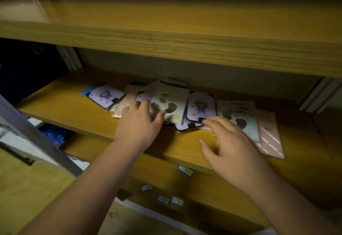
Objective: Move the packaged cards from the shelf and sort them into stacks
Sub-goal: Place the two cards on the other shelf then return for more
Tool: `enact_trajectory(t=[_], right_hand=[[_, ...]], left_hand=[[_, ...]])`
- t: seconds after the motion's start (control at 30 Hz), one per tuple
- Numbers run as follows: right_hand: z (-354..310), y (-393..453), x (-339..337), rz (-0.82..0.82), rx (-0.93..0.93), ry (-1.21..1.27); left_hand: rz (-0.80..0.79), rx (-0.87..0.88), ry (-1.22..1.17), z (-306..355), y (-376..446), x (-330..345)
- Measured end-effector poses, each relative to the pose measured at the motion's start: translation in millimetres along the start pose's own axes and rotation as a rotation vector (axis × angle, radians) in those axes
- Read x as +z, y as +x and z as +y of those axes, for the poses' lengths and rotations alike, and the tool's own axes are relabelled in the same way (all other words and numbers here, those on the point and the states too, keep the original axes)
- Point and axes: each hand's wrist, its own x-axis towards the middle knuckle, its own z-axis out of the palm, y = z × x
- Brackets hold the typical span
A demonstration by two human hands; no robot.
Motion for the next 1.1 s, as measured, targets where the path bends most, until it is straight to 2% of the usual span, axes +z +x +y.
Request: enact_trajectory(t=[0.07,0.13,0.27,0.37,0.53,0.77,0.93,1.1], right_hand=[[-6,4,4,0.029,0.027,-0.008],[-11,5,8,0.045,0.041,-0.027],[-14,5,14,0.048,0.073,-0.033],[-14,3,16,0.045,0.097,-0.040],[-8,3,17,0.068,0.139,-0.046],[11,34,16,0.126,0.327,-0.142],[19,79,29,-0.083,0.551,-0.356],[12,89,46,-0.079,0.539,-0.364]], left_hand=[[-0.096,0.018,0.149,-2,18,4],[-0.104,0.022,0.088,-3,29,7],[-0.158,-0.037,-0.298,-8,43,3],[-0.180,-0.100,-0.699,-13,48,-5],[-0.268,-0.240,-1.170,-18,47,-8],[-0.162,-0.234,-1.345,-10,21,-5],[-0.148,-0.242,-1.390,-11,9,-5],[-0.125,-0.229,-1.455,-16,2,-5]])
